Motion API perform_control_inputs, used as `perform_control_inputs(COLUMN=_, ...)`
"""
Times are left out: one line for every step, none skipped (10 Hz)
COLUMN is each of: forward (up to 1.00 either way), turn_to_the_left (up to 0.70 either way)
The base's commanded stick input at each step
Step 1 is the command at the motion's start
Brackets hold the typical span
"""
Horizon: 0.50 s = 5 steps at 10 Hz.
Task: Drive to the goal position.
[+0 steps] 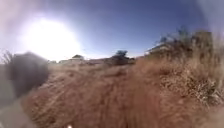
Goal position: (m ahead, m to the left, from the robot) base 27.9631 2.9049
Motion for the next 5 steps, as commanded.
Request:
perform_control_inputs(forward=0.5, turn_to_the_left=0.0)
perform_control_inputs(forward=0.5, turn_to_the_left=0.0)
perform_control_inputs(forward=0.5, turn_to_the_left=0.0)
perform_control_inputs(forward=0.5, turn_to_the_left=0.0)
perform_control_inputs(forward=0.5, turn_to_the_left=0.0)
